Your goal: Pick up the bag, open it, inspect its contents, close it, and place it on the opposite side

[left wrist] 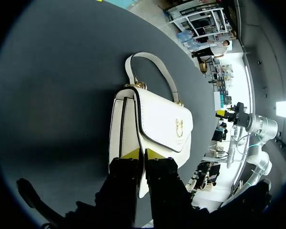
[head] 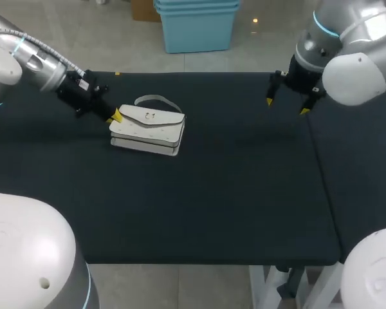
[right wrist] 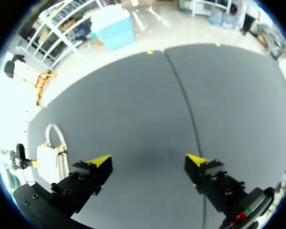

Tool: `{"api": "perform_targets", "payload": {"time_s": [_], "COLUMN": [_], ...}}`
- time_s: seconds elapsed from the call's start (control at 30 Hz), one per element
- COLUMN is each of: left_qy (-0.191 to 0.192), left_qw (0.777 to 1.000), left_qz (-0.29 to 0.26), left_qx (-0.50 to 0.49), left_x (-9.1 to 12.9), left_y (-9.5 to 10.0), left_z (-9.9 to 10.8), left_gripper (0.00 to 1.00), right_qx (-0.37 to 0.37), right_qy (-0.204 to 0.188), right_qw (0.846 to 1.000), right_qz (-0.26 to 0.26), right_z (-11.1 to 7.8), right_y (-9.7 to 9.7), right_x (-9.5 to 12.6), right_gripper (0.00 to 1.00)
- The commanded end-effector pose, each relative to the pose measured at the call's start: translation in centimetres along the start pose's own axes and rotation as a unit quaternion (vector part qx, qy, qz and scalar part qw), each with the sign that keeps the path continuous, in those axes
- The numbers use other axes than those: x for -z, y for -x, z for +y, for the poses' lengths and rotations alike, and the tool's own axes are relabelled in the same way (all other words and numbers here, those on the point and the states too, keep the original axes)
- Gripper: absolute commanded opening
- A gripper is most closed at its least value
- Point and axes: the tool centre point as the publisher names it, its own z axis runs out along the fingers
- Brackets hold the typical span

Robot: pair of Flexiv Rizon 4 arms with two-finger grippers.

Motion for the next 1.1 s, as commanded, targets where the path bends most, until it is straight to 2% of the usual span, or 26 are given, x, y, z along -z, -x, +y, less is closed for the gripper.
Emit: {"api": "perform_targets", "payload": {"time_s": [0.03, 0.23, 0.43, 0.53, 0.77, 0.93, 1.1], "left_qy": [0.005, -0.012, -0.027, -0.032, -0.042, -0.047, -0.052], "left_qw": [1.0, 1.0, 0.999, 0.999, 0.998, 0.997, 0.997], "left_qz": [0.004, -0.005, -0.019, -0.022, -0.028, -0.032, -0.032], "left_qx": [0.003, 0.015, 0.029, 0.035, 0.042, 0.045, 0.047], "left_x": [1.3, 3.2, 5.1, 6.1, 8.1, 10.0, 12.4], "left_y": [1.9, 4.4, 6.6, 7.5, 9.6, 11.4, 13.8], "left_z": [-1.7, -3.3, -4.9, -5.7, -7.0, -8.3, -10.6], "left_gripper": [0.0, 0.0, 0.0, 0.0, 0.0, 0.0, 0.0], "right_qx": [-0.001, -0.013, -0.005, -0.004, -0.006, -0.006, -0.006], "right_qy": [0.008, 0.017, -0.036, -0.059, -0.085, -0.085, -0.085], "right_qw": [1.0, 0.998, 0.996, 0.995, 0.995, 0.995, 0.995], "right_qz": [-0.02, -0.052, -0.087, -0.081, -0.055, -0.055, -0.055], "right_z": [1.5, 3.9, 5.9, 6.6, 7.2, 7.2, 7.2], "right_y": [0.3, 1.8, 2.6, 3.1, 3.5, 3.5, 3.5], "right_x": [-0.3, 0.0, -0.1, 0.2, 0.6, 0.6, 0.6], "right_gripper": [1.0, 1.0, 1.0, 1.0, 1.0, 1.0, 1.0]}}
